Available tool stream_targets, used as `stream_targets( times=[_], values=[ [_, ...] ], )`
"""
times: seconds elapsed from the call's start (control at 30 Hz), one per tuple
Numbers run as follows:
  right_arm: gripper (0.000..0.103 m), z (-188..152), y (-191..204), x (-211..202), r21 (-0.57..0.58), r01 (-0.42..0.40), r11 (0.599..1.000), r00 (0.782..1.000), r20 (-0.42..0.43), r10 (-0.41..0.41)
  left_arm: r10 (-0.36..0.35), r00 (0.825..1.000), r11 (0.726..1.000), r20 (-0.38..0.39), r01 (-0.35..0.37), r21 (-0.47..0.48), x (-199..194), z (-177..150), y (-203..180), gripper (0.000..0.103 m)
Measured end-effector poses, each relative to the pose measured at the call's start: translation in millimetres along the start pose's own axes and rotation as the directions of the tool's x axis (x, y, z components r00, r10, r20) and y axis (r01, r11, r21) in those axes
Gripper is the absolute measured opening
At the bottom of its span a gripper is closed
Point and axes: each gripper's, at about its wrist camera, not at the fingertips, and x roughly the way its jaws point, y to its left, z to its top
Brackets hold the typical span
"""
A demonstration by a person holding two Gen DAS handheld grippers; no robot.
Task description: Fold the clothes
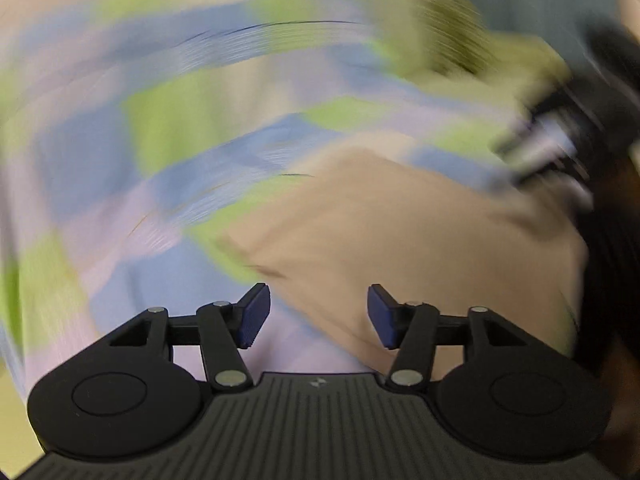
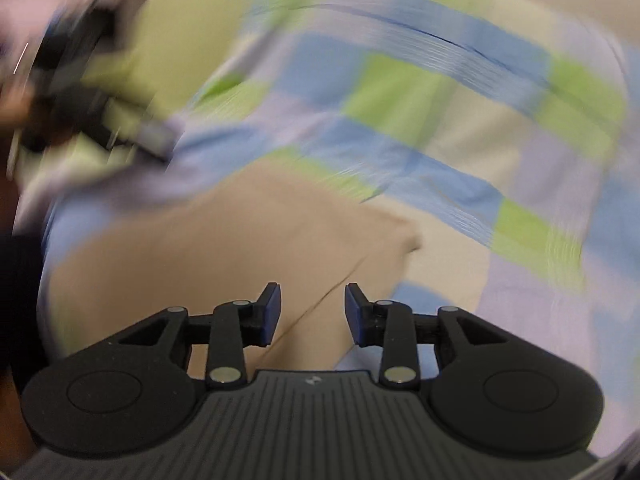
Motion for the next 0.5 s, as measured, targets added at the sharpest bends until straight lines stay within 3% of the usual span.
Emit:
stream_targets(
  times=[0.03,0.07,0.13,0.23,0.3,0.37,0.43,0.5],
  values=[
    [0.041,-4,16,-6,-0.064,0.002,0.998,1.000,-0.017,-0.003,-0.013,1.000,0.996,-0.005,0.014,0.090,-4,-1,-24,0.060],
    [0.042,-13,51,-16,-0.219,0.002,0.976,0.999,-0.053,-0.014,-0.018,1.000,0.988,-0.014,0.020,0.151,-5,-3,-40,0.060],
    [0.042,-22,84,-22,-0.347,0.015,0.938,0.996,-0.074,-0.043,-0.023,0.999,0.962,-0.034,0.032,0.271,-6,-7,-72,0.060],
    [0.040,-30,107,-18,-0.413,0.015,0.911,0.991,-0.116,-0.069,0.038,0.992,0.909,-0.123,0.016,0.416,8,-18,-105,0.060],
    [0.039,-35,119,-14,-0.447,0.022,0.894,0.987,-0.131,-0.089,0.115,0.983,0.887,-0.144,-0.037,0.461,18,-25,-112,0.050],
    [0.037,-35,120,-9,-0.462,0.073,0.884,0.982,-0.123,-0.145,0.118,0.981,0.898,-0.155,-0.039,0.438,20,-26,-109,0.043],
    [0.037,-35,120,-5,-0.452,0.092,0.887,0.978,-0.127,-0.165,0.119,0.981,0.914,-0.152,-0.048,0.402,19,-24,-106,0.024],
    [0.031,-38,121,-1,-0.474,0.097,0.875,0.977,-0.124,-0.176,0.128,0.981,0.926,-0.145,-0.066,0.373,14,-19,-102,0.014]
  ],
)
